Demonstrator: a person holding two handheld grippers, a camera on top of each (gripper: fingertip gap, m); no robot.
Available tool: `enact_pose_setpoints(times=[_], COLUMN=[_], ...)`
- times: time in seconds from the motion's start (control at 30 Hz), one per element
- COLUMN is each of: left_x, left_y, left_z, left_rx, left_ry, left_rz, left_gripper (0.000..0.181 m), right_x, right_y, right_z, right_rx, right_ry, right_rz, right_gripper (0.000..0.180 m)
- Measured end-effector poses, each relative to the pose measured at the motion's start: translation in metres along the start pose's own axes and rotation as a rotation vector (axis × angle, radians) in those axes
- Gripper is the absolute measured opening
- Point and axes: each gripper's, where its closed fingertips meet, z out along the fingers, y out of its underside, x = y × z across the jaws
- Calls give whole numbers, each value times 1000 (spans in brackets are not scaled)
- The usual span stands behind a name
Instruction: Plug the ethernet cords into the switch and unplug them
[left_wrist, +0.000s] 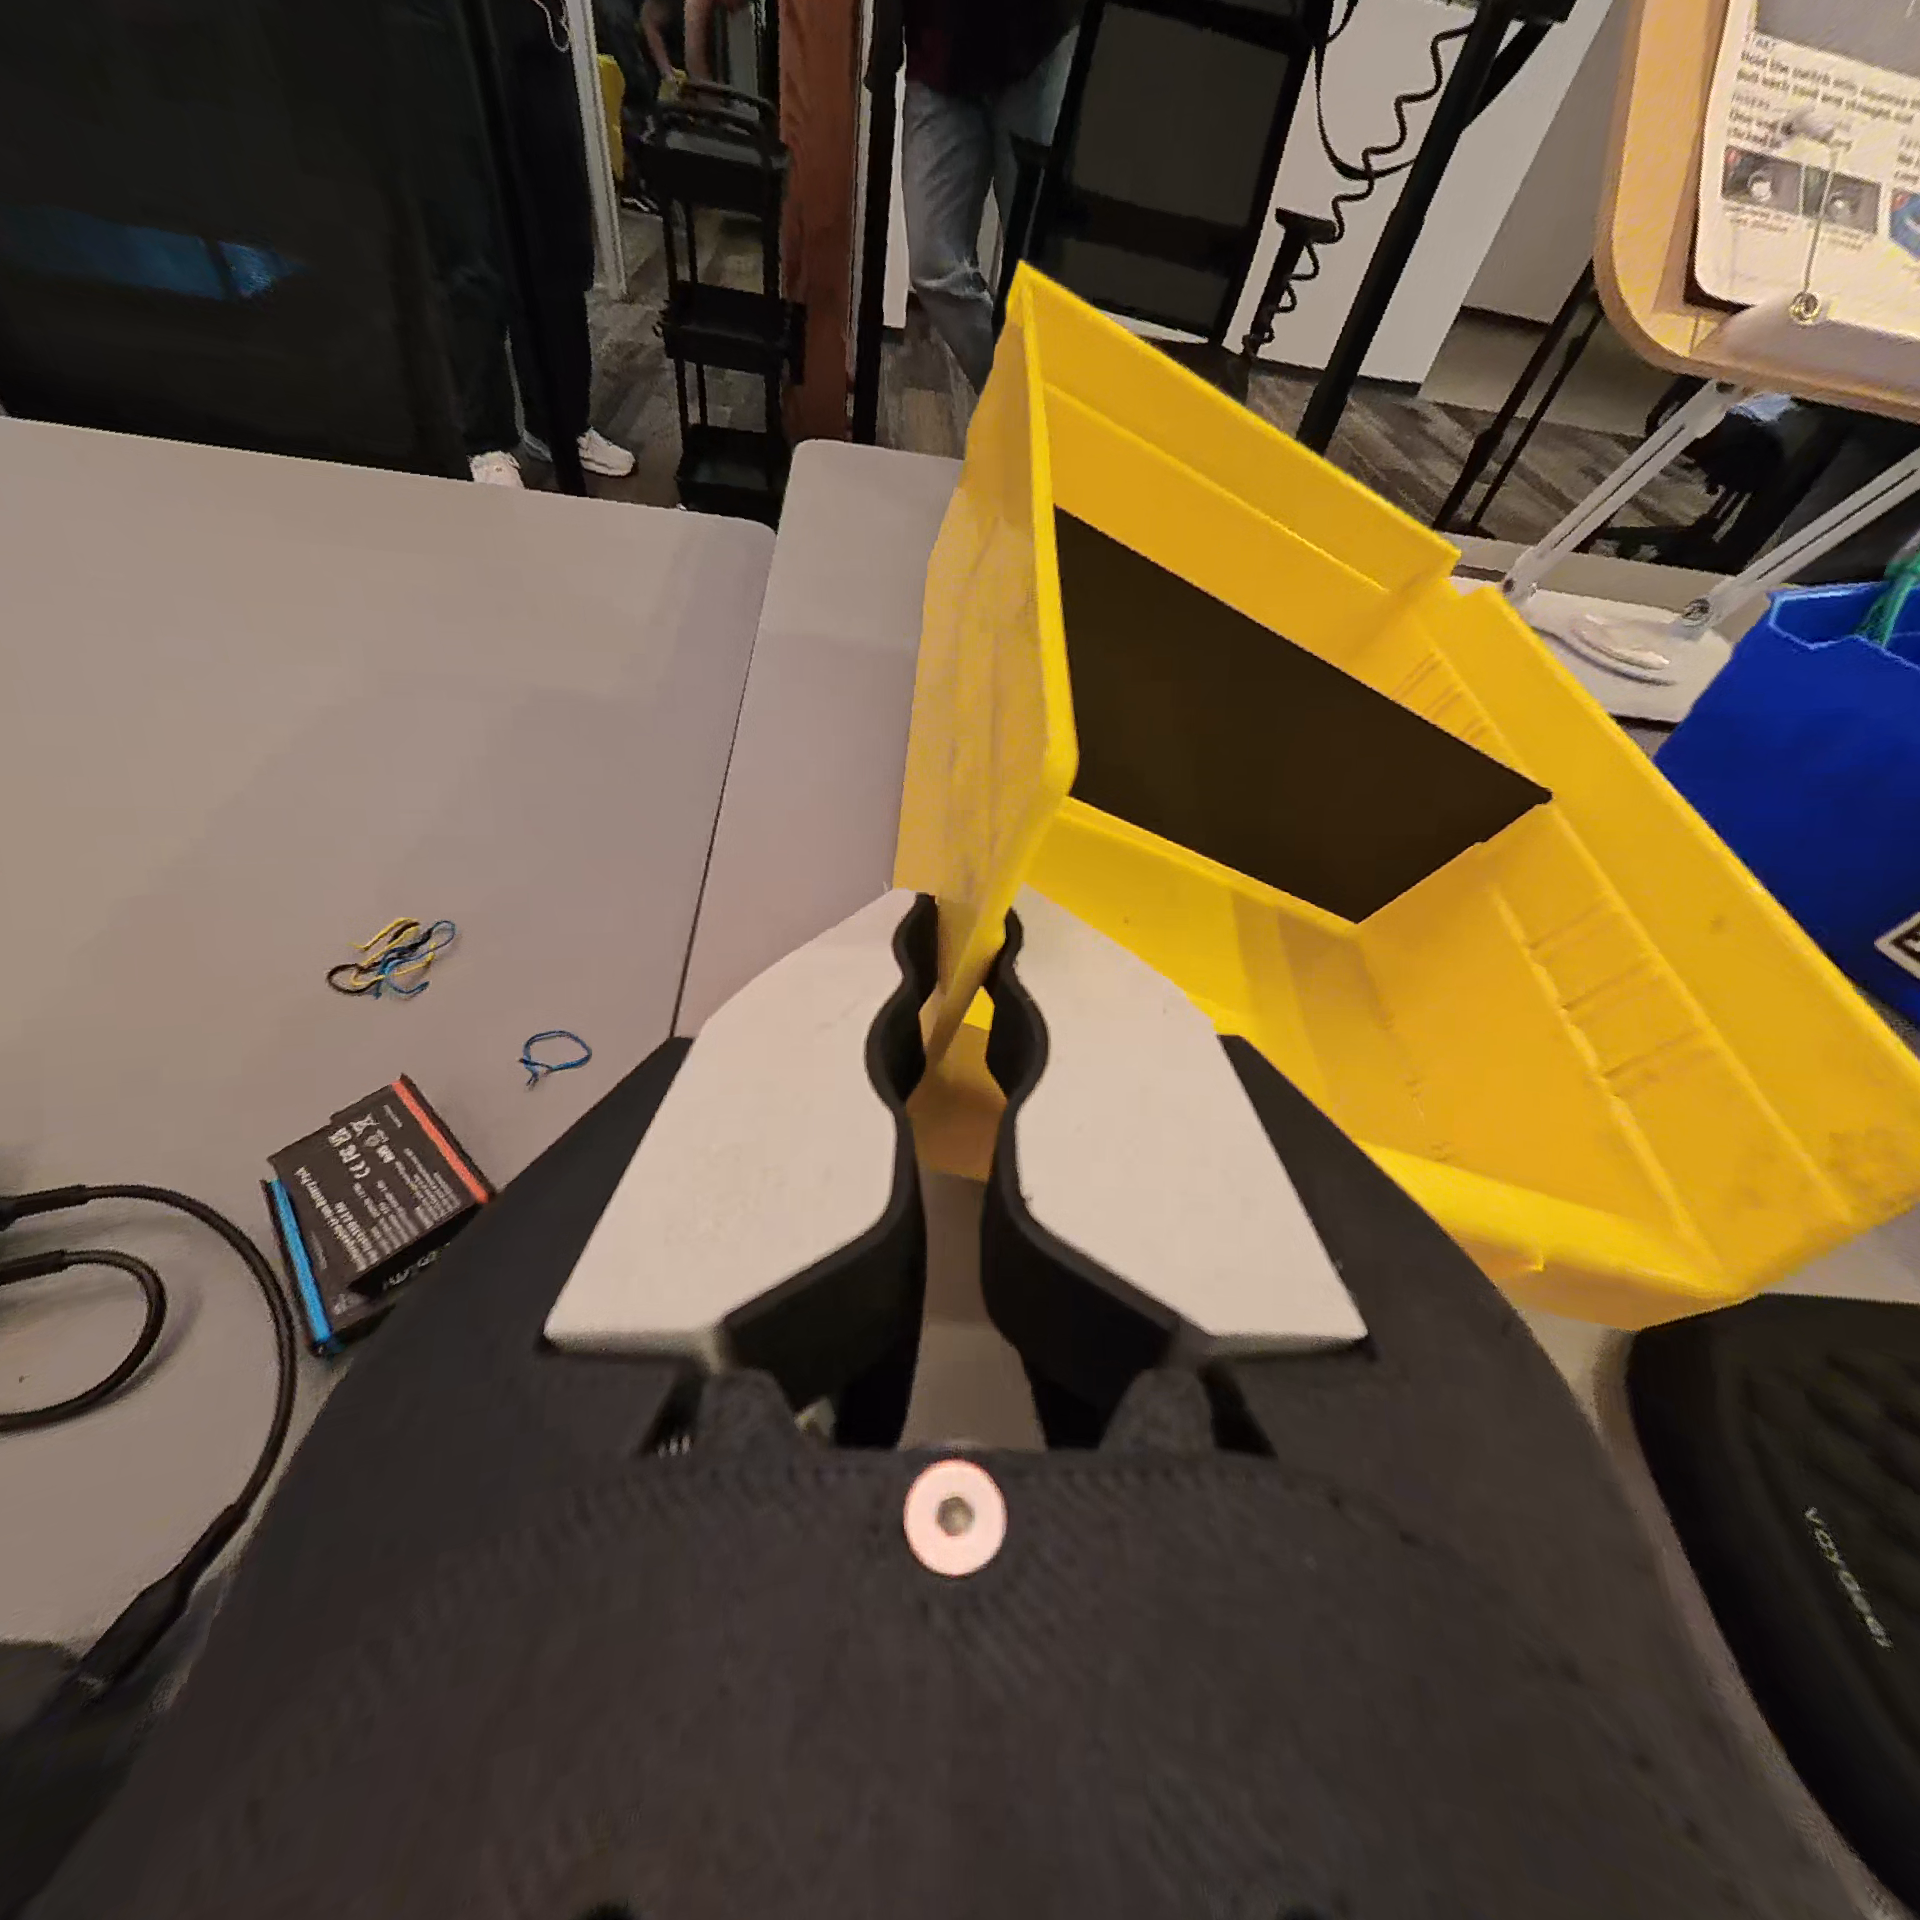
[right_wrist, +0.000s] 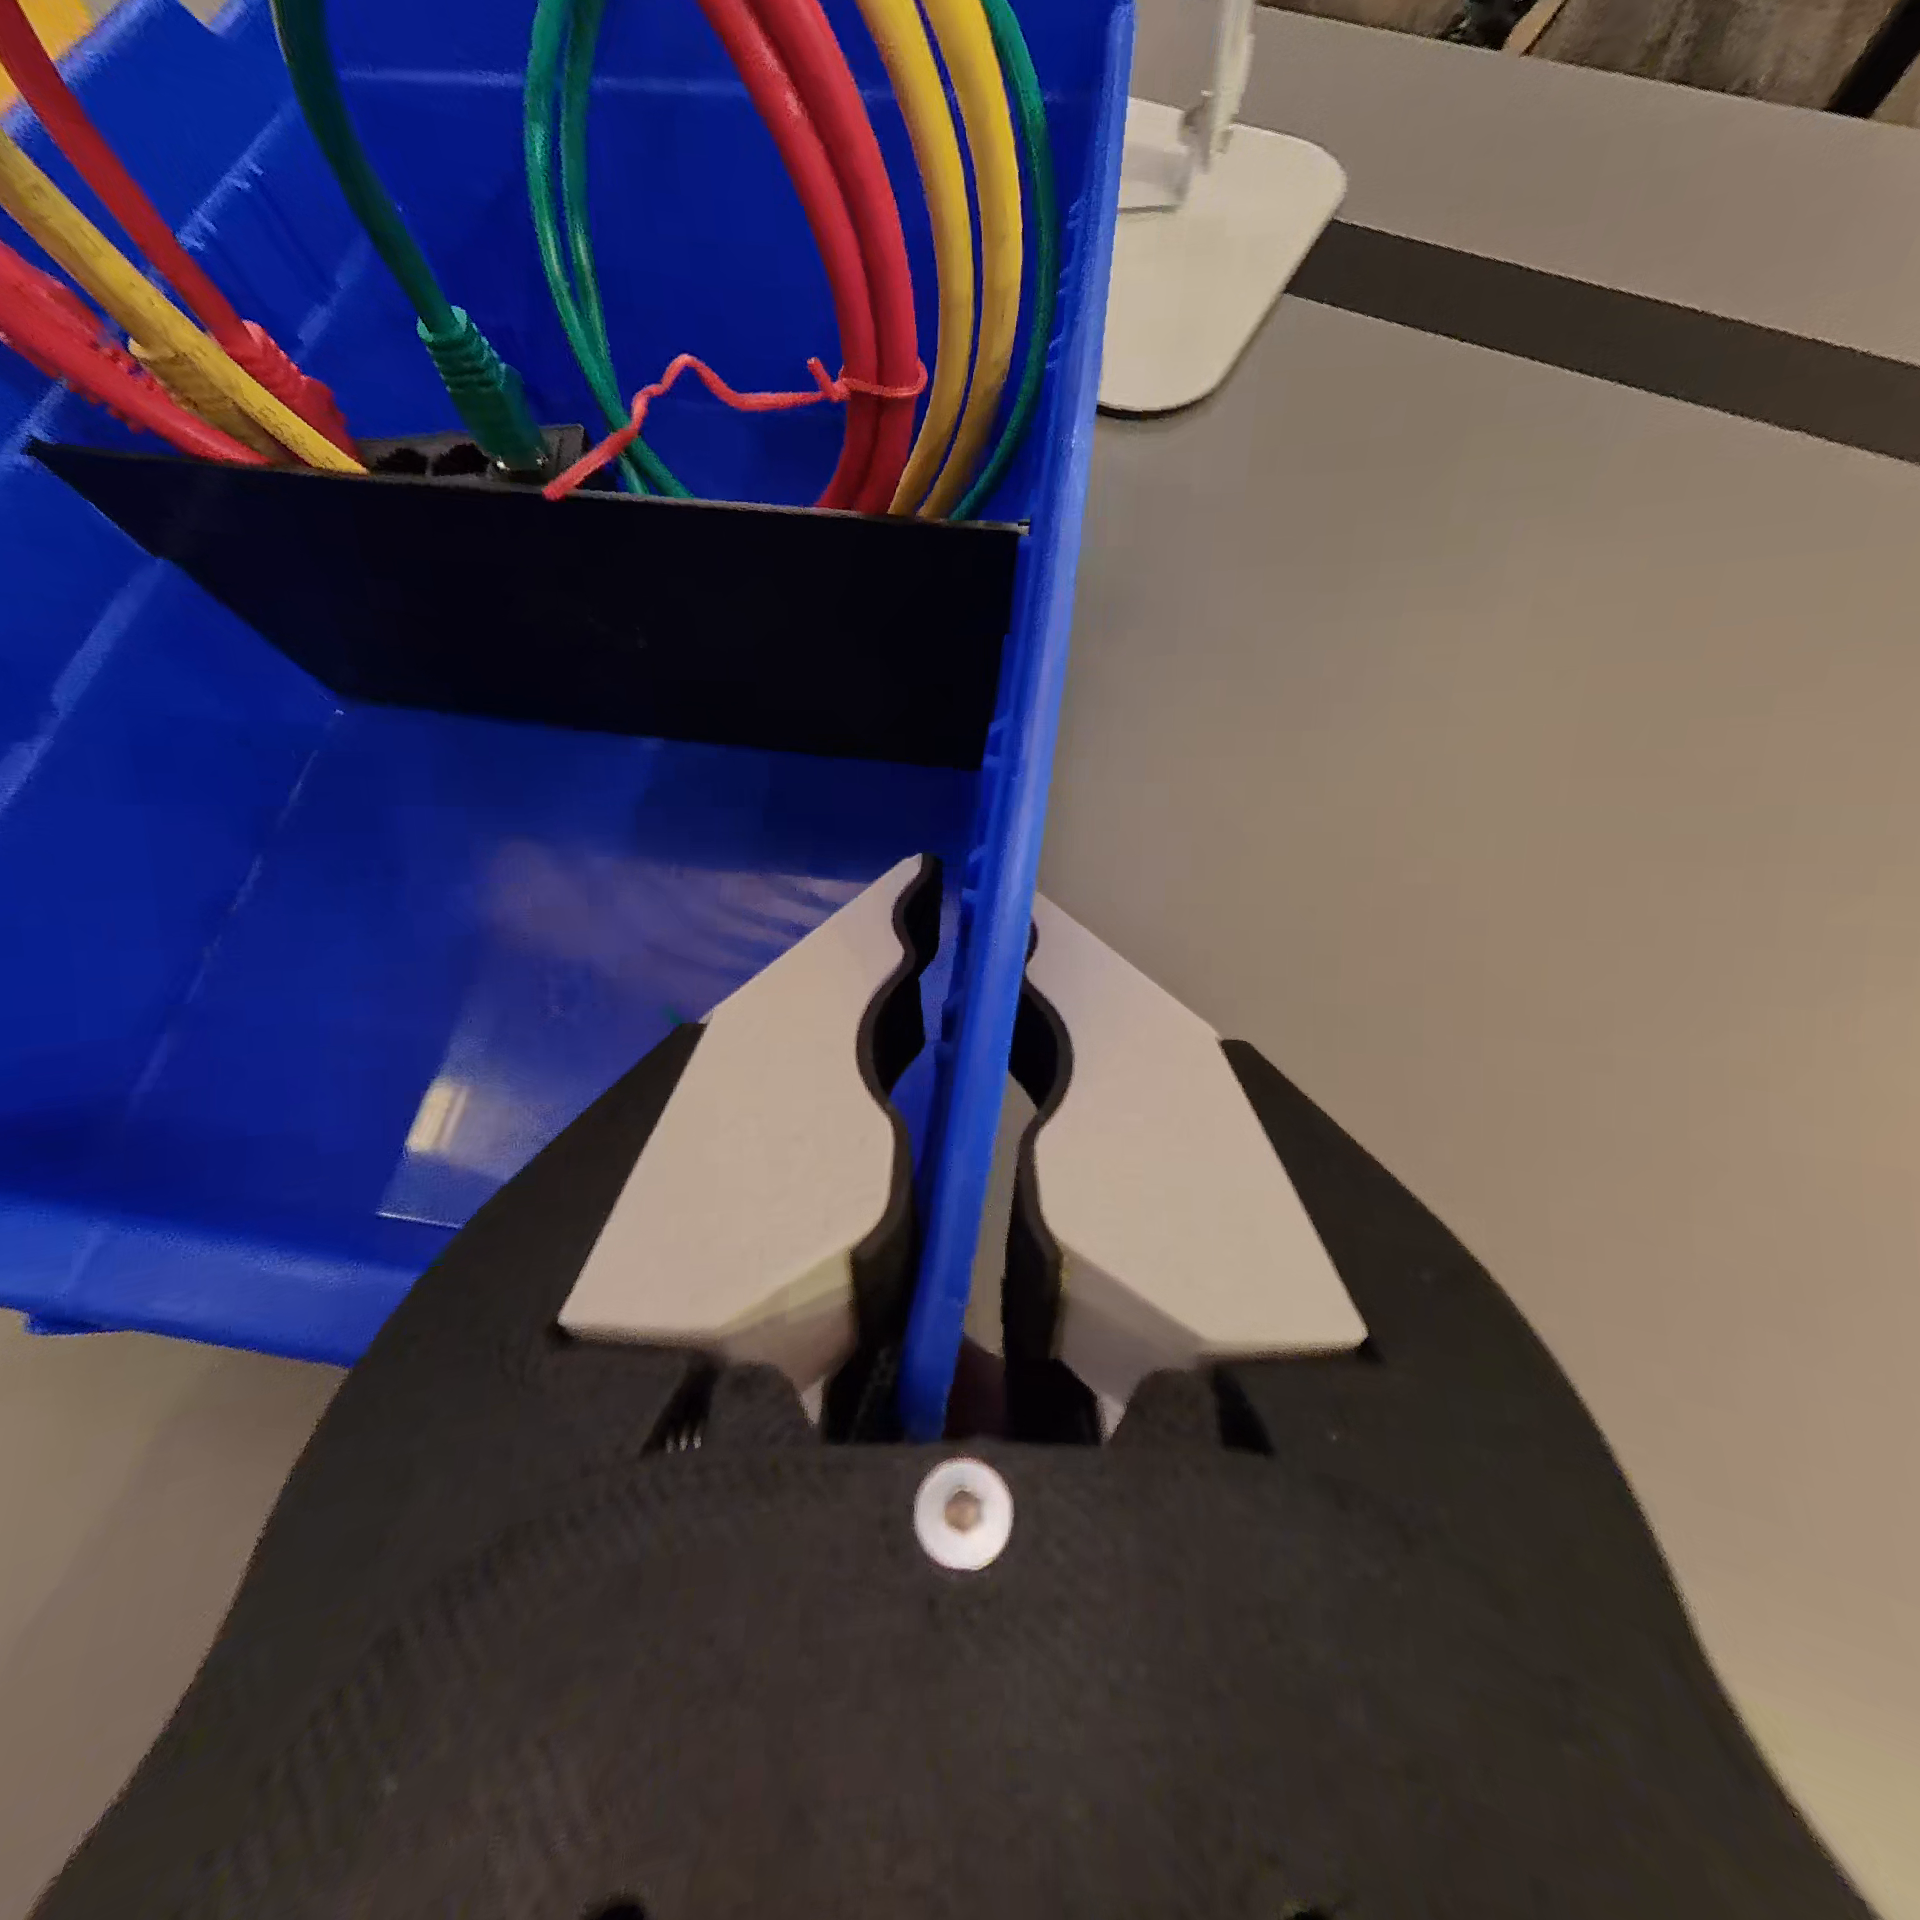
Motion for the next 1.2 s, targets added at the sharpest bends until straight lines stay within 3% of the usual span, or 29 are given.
enact_pose_setpoints(times=[0.4, 0.63, 0.8, 1.03, 1.1, 1.2], left_x=[-9, -9, -9, 0, -2, -4], left_y=[29, 57, 32, 40, 54, 54], left_z=[-32, -46, -55, -24, -14, -6], left_rx=[-99, -167, -83, -256, -371, -402], left_ry=[-6, 26, 65, 52, 52, 84], left_rz=[-28, -138, -136, 36, 63, -5], left_gripper=[6, 7, 21, 56, 53, 27], right_x=[-95, -119, -123, -126, -127, -129], right_y=[-25, -36, -38, -42, -42, -39], right_z=[38, 53, 50, 50, 51, 55], right_rx=[18, 21, -4, -33, -31, -43], right_ry=[-107, -164, -230, -220, -221, -241], right_rz=[-57, -76, -52, -168, -163, -137], right_gripper=[17, 21, 31, 36, 37, 36])
